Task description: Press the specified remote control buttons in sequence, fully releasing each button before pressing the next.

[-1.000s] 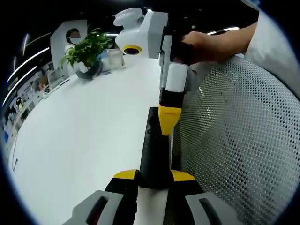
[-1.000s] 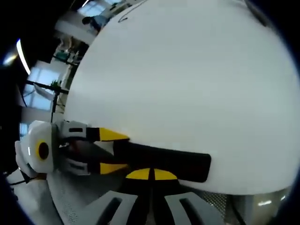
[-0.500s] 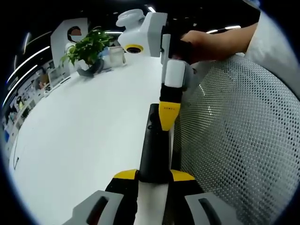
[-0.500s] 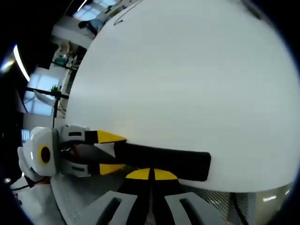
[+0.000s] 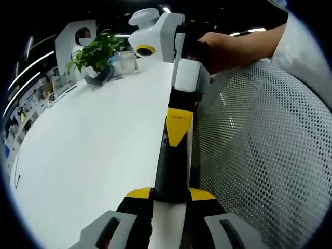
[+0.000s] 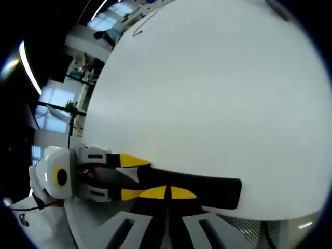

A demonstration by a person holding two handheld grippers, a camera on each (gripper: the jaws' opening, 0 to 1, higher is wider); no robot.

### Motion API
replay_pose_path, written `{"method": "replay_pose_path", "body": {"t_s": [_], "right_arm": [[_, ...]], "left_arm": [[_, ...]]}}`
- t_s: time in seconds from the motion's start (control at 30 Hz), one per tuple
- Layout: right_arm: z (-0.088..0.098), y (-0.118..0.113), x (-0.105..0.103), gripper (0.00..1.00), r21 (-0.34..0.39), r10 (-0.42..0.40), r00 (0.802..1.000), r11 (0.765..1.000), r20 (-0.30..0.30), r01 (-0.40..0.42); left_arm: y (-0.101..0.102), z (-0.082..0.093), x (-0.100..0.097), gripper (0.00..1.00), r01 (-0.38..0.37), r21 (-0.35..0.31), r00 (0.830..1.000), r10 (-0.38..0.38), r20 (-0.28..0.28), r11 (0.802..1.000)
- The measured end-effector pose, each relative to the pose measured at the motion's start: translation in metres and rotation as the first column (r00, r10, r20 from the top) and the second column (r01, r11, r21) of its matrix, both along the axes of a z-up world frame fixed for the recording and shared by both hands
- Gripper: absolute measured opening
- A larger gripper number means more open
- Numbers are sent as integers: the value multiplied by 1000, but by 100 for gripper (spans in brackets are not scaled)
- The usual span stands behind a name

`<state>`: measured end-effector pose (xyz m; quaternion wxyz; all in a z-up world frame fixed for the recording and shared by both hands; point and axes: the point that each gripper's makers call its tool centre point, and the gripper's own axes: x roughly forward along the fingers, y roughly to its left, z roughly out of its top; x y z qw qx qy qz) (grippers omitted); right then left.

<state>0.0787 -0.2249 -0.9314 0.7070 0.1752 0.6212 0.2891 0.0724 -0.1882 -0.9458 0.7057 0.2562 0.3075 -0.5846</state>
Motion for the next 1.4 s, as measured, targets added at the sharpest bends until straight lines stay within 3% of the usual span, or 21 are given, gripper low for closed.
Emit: {"method": "replay_pose_path", "body": {"t_s": [0.13, 0.63, 1.4], "right_arm": [[-3, 0, -1, 0, -31, 32, 999, 999, 16, -31], [-6, -2, 4, 0, -33, 13, 999, 999, 31, -12], [-2, 3, 4, 0, 2, 17, 999, 1000, 34, -17]], "left_arm": [[0, 0, 0, 25, 2, 0, 1000, -2, -1, 1000], [-2, 0, 0, 25, -1, -4, 1000, 1, 1, 1000], [-3, 0, 1, 25, -13, -12, 1000, 13, -5, 1000]]}}
